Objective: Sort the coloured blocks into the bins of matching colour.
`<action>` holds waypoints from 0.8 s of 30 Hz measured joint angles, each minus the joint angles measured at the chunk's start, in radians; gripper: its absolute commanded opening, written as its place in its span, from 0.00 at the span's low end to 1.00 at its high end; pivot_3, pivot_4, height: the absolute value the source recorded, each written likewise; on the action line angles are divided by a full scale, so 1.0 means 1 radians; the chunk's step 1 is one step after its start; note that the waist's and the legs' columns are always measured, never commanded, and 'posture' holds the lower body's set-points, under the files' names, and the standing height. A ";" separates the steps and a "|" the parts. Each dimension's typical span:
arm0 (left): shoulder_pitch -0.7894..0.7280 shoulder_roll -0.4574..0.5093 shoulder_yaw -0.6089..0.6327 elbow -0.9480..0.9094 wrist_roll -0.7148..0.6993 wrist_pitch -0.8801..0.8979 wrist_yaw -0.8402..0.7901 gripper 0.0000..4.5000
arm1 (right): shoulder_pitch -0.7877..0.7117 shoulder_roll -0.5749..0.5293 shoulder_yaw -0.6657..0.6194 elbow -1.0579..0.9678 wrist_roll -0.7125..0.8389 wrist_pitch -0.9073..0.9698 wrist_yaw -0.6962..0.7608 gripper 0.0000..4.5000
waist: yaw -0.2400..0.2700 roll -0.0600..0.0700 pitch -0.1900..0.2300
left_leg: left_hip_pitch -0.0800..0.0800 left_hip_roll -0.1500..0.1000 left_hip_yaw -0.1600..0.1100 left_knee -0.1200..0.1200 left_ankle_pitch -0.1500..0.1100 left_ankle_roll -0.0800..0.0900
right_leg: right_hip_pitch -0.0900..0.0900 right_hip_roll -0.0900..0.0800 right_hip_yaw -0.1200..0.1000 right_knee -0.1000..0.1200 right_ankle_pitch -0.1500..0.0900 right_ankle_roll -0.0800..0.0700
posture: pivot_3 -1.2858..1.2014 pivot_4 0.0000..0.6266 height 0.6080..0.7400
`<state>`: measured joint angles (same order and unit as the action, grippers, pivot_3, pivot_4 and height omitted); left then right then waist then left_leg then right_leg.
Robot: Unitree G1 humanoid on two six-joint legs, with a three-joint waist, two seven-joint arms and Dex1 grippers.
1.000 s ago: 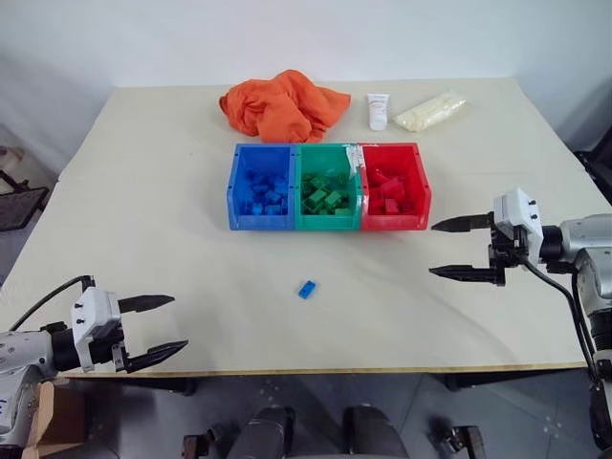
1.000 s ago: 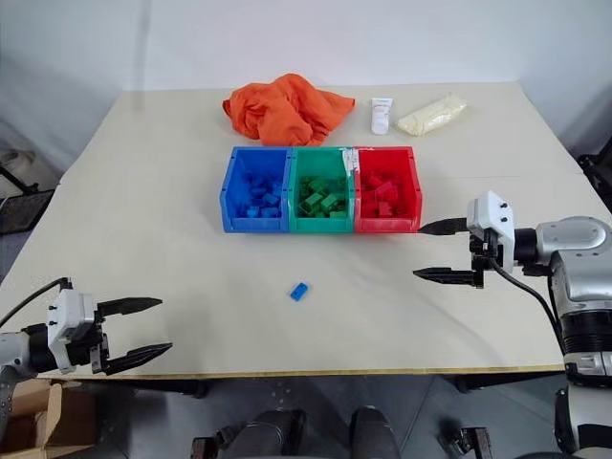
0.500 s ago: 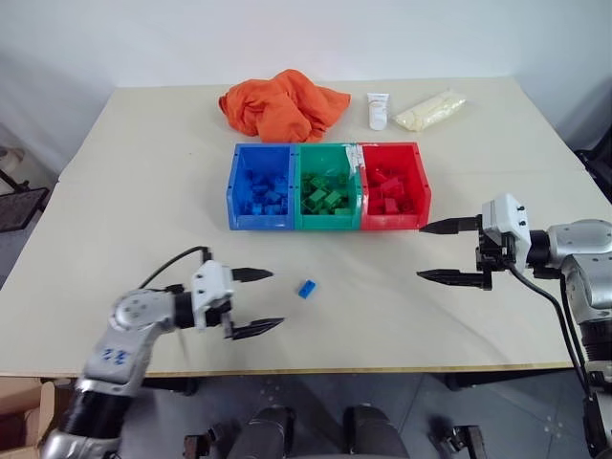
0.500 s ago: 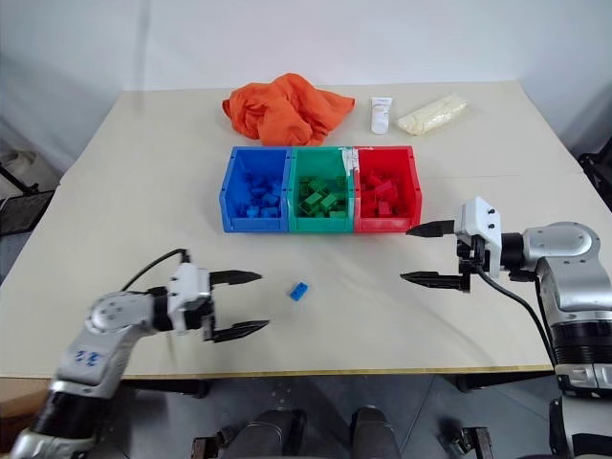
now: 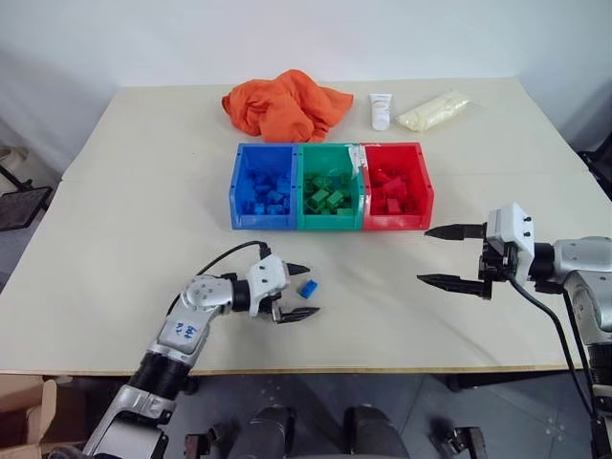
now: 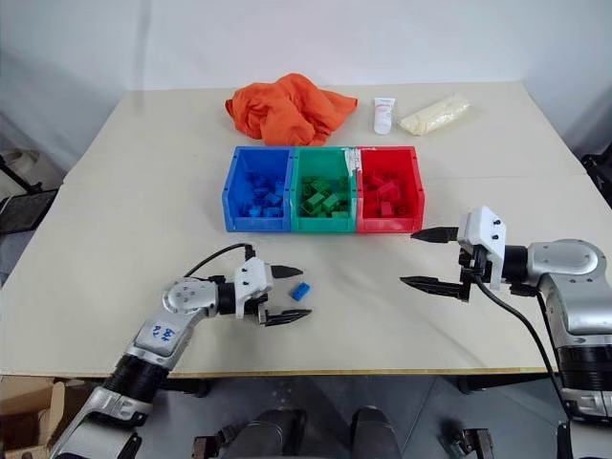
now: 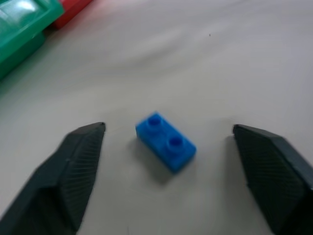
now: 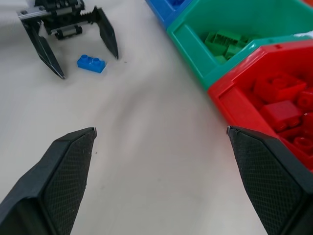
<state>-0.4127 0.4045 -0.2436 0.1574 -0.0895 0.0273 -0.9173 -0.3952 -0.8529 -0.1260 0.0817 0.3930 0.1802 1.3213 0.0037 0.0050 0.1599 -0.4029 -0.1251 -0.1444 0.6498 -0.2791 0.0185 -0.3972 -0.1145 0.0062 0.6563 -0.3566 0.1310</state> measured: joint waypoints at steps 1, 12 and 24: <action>-0.005 0.000 -0.004 0.006 0.004 -0.009 -0.001 0.66 | 0.000 0.000 -0.001 -0.001 0.002 0.000 -0.004 1.00 | 0.000 0.000 0.000 | 0.000 0.000 0.000 0.000 0.000 0.000 | 0.000 0.000 0.000 0.000 0.000 0.000 | 0.52 0.24 1.00; -0.003 0.008 -0.003 0.007 0.000 -0.008 -0.012 0.11 | 0.016 -0.003 -0.001 -0.001 0.003 0.002 -0.020 1.00 | -0.002 0.000 0.000 | 0.000 0.000 0.000 0.000 0.000 0.000 | 0.000 0.000 0.000 0.000 0.000 0.000 | 0.52 0.24 1.00; -0.048 0.001 0.149 -0.048 -0.064 0.048 0.085 0.11 | 0.011 -0.003 -0.001 0.004 0.003 -0.004 -0.027 1.00 | 0.000 0.000 0.000 | 0.000 0.000 0.000 0.001 0.000 0.000 | 0.000 0.000 0.000 0.000 0.000 0.000 | 0.52 0.24 1.00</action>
<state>-0.4610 0.4051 -0.0947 0.1096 -0.1534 0.0755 -0.8319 -0.3838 -0.8557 -0.1271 0.0857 0.3957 0.1760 1.2941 0.0038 0.0048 0.1599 -0.4028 -0.1251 -0.1444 0.6510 -0.2790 0.0184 -0.3974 -0.1145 0.0065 0.6563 -0.3566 0.1310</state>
